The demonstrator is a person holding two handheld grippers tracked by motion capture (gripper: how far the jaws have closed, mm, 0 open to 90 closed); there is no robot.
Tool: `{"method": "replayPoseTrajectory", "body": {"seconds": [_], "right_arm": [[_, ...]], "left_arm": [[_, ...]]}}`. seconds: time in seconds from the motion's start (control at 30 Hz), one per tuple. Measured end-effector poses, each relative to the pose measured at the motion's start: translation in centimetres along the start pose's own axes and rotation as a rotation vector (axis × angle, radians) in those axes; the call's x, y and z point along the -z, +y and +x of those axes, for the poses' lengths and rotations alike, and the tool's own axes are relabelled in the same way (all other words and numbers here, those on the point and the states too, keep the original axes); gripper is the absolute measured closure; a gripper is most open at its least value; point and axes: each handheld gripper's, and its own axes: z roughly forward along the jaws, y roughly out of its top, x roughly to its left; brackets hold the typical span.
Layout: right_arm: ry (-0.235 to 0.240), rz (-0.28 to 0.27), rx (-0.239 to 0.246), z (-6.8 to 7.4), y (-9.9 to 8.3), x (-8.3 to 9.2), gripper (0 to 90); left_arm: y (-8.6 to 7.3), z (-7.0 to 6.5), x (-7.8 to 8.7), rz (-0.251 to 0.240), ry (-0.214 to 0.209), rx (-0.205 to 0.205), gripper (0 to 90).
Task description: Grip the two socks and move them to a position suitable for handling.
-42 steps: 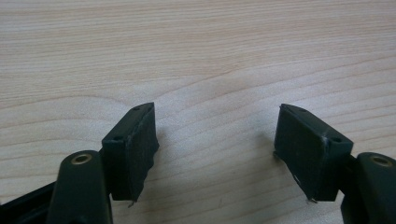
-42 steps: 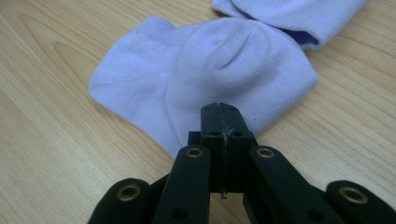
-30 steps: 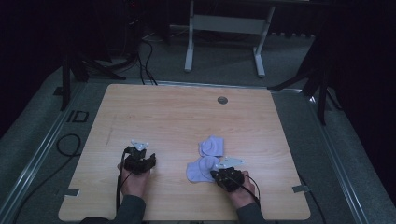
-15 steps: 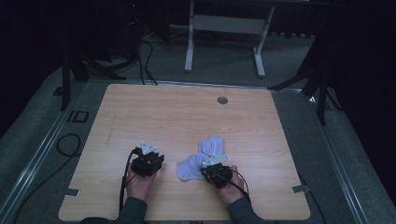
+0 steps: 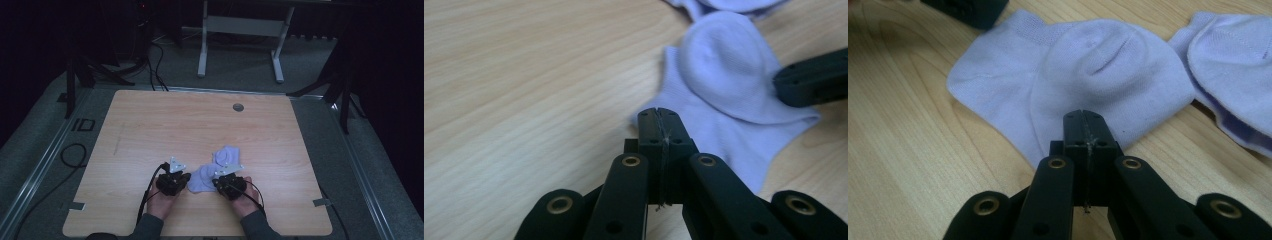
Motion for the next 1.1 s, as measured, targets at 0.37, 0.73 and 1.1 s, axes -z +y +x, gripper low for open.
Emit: {"method": "replayPoseTrajectory", "body": {"seconds": [0.37,0.73,1.1], "right_arm": [[0.061,0.01,-0.038,-0.2,0.4,0.0,90.0],[0.052,-0.021,0.017,0.3,4.0,-0.2,88.1],[0.066,0.025,0.015,0.3,5.9,-2.8,77.0]], "left_arm": [[-0.3,-0.7,-0.4,0.006,-0.003,-0.038,89.8],[-0.4,-0.8,-0.4,-0.005,0.0,-0.03,89.8],[-0.5,-0.8,-0.3,-0.007,0.001,-0.032,89.8]]}}
